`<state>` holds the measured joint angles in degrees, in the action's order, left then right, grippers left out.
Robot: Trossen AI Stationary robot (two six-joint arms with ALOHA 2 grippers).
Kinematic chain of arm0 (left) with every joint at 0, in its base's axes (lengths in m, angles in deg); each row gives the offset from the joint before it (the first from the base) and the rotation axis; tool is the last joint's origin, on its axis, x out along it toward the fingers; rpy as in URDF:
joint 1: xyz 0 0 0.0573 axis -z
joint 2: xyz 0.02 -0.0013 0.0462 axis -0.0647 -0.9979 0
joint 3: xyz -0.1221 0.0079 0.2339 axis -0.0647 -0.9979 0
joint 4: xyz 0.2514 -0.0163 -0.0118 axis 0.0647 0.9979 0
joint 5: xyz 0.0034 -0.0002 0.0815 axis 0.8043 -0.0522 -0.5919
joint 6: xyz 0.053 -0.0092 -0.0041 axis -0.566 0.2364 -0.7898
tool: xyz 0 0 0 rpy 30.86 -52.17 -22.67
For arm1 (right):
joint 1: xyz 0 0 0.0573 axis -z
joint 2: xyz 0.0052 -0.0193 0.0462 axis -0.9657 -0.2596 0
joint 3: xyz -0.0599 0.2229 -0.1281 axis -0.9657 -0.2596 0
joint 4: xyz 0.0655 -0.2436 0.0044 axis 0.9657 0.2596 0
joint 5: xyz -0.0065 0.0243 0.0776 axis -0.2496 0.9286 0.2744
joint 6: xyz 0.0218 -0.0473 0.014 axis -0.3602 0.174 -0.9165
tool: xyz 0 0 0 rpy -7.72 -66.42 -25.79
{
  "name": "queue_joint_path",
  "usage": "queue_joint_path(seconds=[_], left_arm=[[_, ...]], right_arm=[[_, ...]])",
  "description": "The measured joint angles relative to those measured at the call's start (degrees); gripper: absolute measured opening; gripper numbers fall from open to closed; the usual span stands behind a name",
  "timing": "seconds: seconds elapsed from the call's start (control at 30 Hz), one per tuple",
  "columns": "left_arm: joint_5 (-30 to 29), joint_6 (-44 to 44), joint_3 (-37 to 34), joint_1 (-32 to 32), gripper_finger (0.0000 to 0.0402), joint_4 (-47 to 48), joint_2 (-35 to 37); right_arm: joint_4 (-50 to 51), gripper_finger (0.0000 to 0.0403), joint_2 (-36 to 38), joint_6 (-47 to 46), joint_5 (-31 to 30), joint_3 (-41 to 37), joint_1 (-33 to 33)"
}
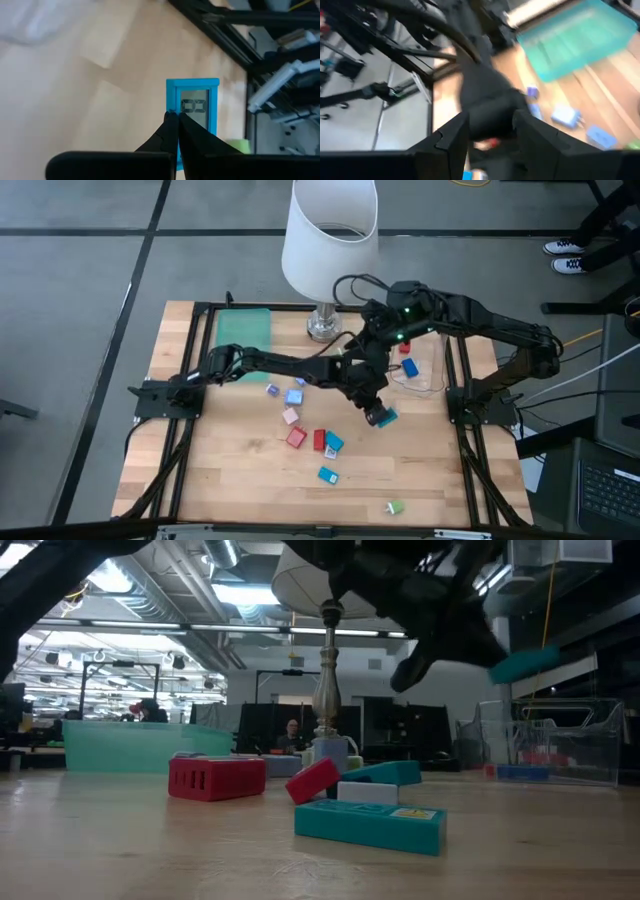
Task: Pick & Place Office items
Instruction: Put the light blue digital timer into the transparent bin
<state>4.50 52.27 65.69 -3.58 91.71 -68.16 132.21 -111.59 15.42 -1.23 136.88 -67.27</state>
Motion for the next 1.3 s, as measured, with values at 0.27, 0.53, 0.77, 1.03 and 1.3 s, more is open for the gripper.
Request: queue_joint_path(seconds=[0.27,0.53,0.77,1.03,1.3], left_arm=[[-0.9,1.8,0.0,5.1,0.0002,-0.8,0.0],[-1.4,2.7,0.1,8.1,0.0002,-1.2,-0.2],[0.2,4.7,0.2,9.1,0.0002,-2.1,-1.7],[5.1,7.0,0.1,7.0,0.0002,-7.7,-5.6],[6.8,5.1,0.1,0.8,0.0002,-10.0,-5.9]], right_arm=[[3.9,0.0164,-0.1,1.2,-1.1,-0.1,0.0],[7.3,0.0164,-0.1,5.6,-12.8,-0.1,1.4],[5.6,0.0164,-0.1,11.2,-20.0,-0.2,8.7],[-10.2,0.0164,1.2,14.0,-12.9,1.2,14.8],[-14.6,0.0164,1.3,14.8,-2.0,15.8,16.0]])
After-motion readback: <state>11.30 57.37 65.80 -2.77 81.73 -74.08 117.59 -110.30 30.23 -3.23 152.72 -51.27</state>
